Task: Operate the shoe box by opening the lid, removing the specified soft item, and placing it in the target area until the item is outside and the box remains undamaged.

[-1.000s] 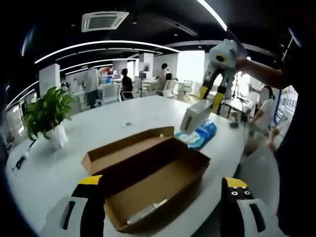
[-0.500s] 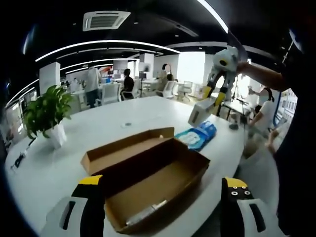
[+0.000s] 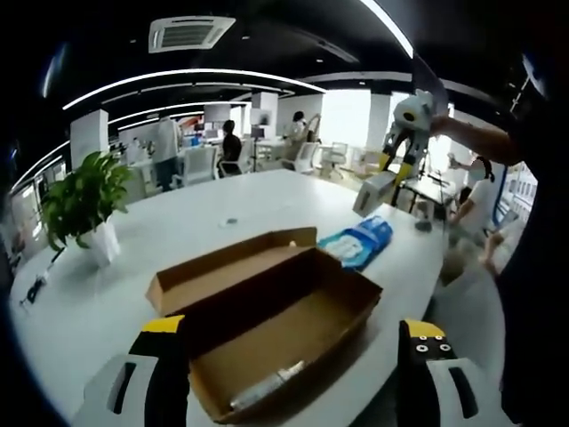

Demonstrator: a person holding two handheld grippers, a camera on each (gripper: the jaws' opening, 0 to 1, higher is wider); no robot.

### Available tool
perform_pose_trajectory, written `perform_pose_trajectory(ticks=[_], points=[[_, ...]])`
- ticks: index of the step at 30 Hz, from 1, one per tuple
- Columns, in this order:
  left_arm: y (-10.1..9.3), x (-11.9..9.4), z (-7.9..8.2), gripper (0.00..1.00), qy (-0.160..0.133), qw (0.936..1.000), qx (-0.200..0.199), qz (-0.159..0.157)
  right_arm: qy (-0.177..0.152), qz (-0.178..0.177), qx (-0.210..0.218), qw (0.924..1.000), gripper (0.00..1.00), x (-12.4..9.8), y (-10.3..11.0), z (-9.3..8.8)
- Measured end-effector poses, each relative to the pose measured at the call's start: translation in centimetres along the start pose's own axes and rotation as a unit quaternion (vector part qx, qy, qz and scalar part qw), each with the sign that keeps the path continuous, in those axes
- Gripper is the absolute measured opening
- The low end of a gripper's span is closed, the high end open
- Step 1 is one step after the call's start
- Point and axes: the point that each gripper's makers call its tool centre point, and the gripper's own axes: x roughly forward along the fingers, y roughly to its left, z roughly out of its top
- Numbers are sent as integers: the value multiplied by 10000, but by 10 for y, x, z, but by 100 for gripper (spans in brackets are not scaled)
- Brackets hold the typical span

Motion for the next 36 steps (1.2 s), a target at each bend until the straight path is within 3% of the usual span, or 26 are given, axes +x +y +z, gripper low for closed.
perform_pose_trajectory(ticks=[6, 17, 36], points=[[3, -2, 8, 99, -93, 9999, 35, 15, 97, -38, 14, 9999, 15, -10, -8, -21], [5, 0, 5, 99, -20, 10000, 0, 57, 285, -76, 120, 9995, 15, -23, -28, -62], [12, 11, 2, 98, 98, 9999, 42, 78, 585, -166, 506, 9969, 15, -16, -67, -139]])
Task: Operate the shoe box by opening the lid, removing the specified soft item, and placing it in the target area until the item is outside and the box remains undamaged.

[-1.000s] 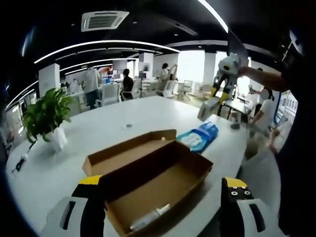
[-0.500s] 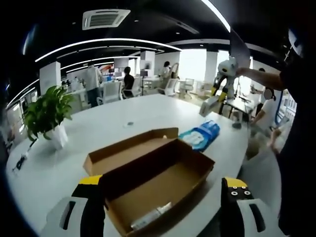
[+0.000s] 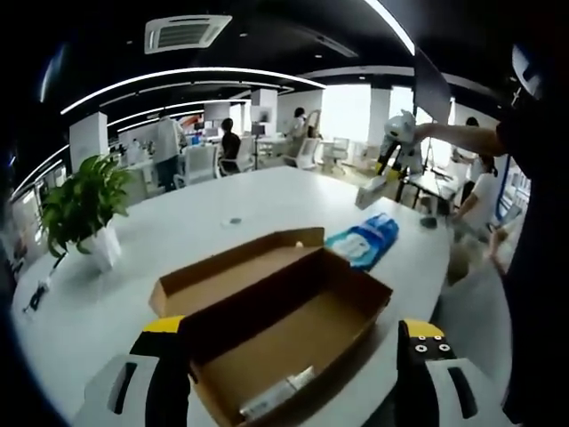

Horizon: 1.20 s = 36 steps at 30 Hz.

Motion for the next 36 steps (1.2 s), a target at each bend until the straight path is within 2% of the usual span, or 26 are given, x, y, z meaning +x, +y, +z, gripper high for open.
perform_pose_trajectory(ticks=[5, 15, 36], points=[[1, 3, -4, 98, 83, 10000, -32, 9, 55, -1, 65, 10000, 15, 9, -9, -14], [12, 2, -3, 99, 18, 9999, 6, 130, 225, 28, 178, 9996, 15, 35, -25, -43], [11, 7, -22, 98, 250, 9995, -142, 163, 541, 101, 352, 9979, 15, 77, -37, -89]])
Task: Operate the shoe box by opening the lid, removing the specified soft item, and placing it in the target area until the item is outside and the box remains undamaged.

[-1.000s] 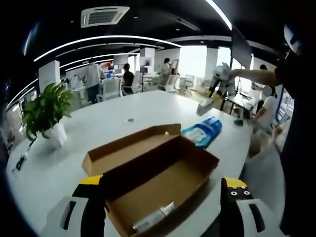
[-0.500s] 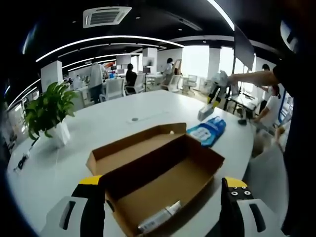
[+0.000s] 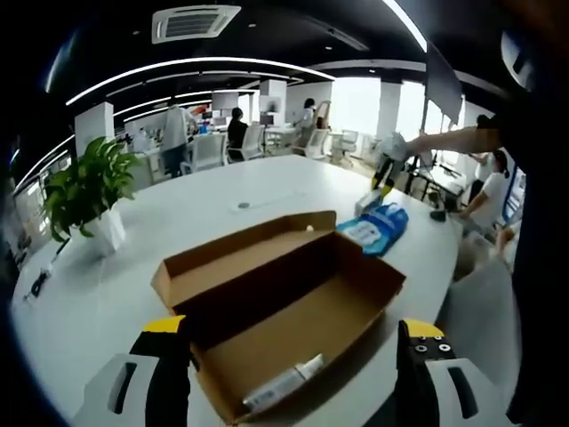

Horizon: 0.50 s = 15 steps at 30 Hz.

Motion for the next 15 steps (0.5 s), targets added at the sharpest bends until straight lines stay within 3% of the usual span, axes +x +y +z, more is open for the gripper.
perform_pose_trajectory(ticks=[4, 15], points=[[-1, 2, -4, 98, 68, 10000, -16, -24, -27, -2, 52, 10000, 15, 2, -5, -5], [1, 4, -5, 97, 121, 9999, 14, -47, 378, -3, -163, 9992, 16, 10, -3, -21]])
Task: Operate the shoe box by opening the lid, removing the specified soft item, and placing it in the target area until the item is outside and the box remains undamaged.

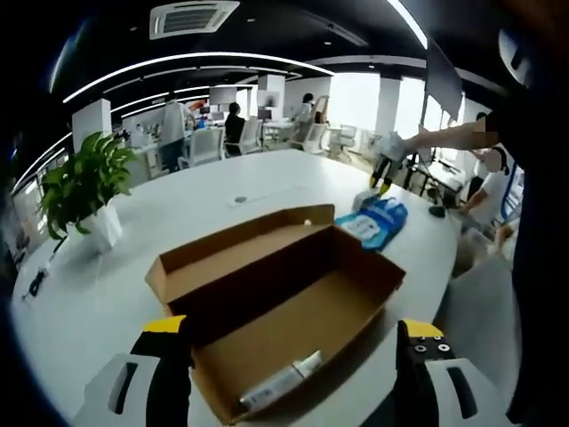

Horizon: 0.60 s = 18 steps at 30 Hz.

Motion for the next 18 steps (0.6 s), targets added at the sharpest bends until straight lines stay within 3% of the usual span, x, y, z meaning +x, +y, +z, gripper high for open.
perform_pose_trajectory(ticks=[18], points=[[0, -5, -4, 97, -1, 10000, -33, 79, 236, -167, -162, 9995, 16, 4, -7, -3]])
